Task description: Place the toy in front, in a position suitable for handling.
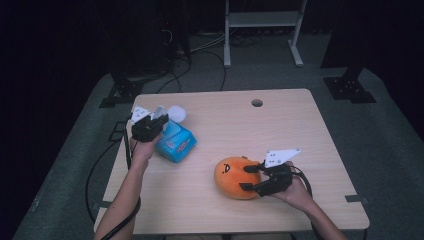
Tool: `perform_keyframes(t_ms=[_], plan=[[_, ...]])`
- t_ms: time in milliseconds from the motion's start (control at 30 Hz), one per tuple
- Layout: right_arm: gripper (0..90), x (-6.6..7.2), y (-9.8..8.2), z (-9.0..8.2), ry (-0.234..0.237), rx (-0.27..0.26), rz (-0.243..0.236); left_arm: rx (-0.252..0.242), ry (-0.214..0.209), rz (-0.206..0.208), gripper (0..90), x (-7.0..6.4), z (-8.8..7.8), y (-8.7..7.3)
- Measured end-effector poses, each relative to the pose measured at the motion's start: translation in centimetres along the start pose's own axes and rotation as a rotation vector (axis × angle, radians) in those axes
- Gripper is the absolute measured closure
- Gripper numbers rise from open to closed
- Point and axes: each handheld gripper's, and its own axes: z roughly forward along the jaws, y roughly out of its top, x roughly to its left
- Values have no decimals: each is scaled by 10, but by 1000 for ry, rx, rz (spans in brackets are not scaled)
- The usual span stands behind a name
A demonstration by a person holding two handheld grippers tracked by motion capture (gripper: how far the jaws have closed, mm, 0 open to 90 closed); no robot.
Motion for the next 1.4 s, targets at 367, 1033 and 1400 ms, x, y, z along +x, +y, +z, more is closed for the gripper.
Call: perform_keyframes(t_ms=[367,1033,1400], plan=[[351,1,-1,2,-6,5,-8,-90,-54,-52,894,-3,-25,15],[347,0,-2,3,-7,3,-8,-173,-142,-22,894,-23,-53,42],[343,0,-2,3,-6,2,-9,-165,-255,53,894,-53,-55,60]])
